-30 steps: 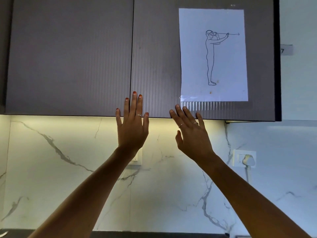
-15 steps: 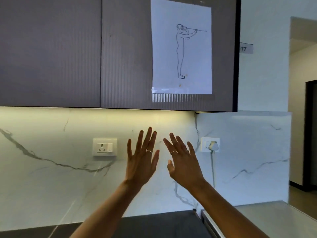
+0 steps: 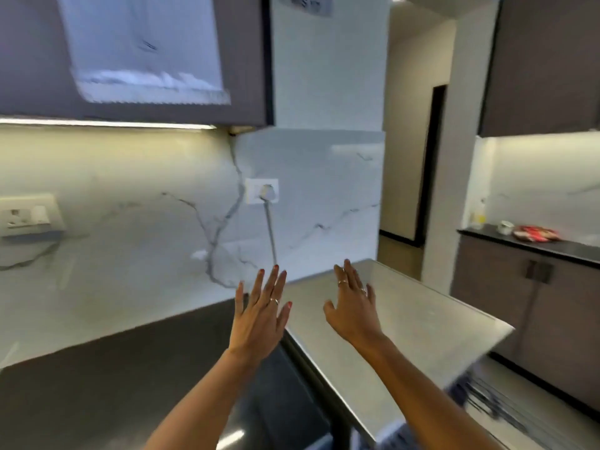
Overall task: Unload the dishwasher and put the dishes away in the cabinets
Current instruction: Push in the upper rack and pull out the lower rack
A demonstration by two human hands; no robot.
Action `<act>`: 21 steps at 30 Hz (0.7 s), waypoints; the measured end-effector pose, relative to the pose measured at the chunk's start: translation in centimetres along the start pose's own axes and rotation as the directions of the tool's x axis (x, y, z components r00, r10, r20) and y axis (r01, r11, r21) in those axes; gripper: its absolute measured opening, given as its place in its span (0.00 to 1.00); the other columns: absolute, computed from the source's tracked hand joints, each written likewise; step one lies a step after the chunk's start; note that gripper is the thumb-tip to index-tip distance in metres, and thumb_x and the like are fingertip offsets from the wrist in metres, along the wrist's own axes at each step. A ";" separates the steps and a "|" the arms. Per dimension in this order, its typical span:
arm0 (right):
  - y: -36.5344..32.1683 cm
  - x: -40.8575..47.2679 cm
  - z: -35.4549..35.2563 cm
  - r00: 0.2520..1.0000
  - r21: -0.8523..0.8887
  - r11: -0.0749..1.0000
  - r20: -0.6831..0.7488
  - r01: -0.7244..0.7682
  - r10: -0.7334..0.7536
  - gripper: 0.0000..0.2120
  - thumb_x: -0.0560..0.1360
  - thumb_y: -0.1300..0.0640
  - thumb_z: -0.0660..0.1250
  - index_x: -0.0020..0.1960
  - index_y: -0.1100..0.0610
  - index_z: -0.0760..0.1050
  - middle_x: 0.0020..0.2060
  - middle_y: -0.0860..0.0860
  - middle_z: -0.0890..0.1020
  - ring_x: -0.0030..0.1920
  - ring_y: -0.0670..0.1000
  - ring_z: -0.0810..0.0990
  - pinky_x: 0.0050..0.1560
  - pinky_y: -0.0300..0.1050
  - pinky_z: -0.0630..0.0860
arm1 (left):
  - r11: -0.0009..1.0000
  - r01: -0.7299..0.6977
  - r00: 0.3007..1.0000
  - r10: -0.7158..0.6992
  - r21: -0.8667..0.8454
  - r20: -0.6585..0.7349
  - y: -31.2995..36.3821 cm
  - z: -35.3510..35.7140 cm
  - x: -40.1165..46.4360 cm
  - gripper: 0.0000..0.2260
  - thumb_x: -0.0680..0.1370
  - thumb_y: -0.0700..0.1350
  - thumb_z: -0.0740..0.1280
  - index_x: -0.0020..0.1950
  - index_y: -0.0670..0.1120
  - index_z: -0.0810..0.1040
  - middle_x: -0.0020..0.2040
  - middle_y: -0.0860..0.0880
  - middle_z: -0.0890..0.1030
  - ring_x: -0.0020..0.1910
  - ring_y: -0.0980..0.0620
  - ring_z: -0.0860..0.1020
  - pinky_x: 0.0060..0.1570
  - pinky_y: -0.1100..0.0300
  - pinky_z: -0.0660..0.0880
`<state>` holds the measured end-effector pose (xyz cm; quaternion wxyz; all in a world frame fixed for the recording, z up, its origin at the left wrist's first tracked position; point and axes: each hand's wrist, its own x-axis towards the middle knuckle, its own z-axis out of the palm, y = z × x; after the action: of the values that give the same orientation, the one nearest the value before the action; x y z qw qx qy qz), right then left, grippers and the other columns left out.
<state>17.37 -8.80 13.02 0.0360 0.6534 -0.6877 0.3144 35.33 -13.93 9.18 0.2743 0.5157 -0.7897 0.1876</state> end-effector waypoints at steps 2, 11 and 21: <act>4.4 -2.9 -2.0 0.996 -0.026 0.995 0.013 -0.093 0.094 0.34 0.77 0.54 0.59 0.78 0.56 0.45 0.77 0.52 0.44 0.77 0.50 0.44 0.75 0.53 0.42 | 0.998 -0.046 0.998 0.048 -0.049 0.046 5.3 1.0 -0.3 0.27 0.80 0.57 0.45 0.77 0.49 0.56 0.77 0.52 0.56 0.76 0.48 0.56 0.72 0.44 0.46; 23.4 -15.3 -10.2 0.865 -0.092 0.860 -0.036 -0.502 0.501 0.34 0.75 0.58 0.60 0.77 0.58 0.49 0.77 0.54 0.46 0.77 0.52 0.45 0.76 0.56 0.46 | 0.865 -0.443 0.859 0.485 -0.237 0.165 27.9 5.4 -6.7 0.26 0.81 0.56 0.49 0.78 0.52 0.50 0.78 0.55 0.52 0.77 0.49 0.52 0.70 0.46 0.37; 34.7 -28.6 -3.1 0.627 -0.122 0.643 0.147 -0.756 0.765 0.34 0.76 0.59 0.61 0.77 0.59 0.48 0.77 0.57 0.45 0.77 0.56 0.44 0.76 0.58 0.48 | 0.772 -0.508 0.635 0.636 -0.383 0.438 36.2 14.3 -15.8 0.25 0.81 0.58 0.46 0.78 0.53 0.46 0.78 0.55 0.51 0.76 0.51 0.47 0.72 0.45 0.35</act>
<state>-11.64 15.91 -11.05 -0.1482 0.3272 -0.9066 0.2215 3.75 3.42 -12.30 0.0199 0.2336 -0.9719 0.0203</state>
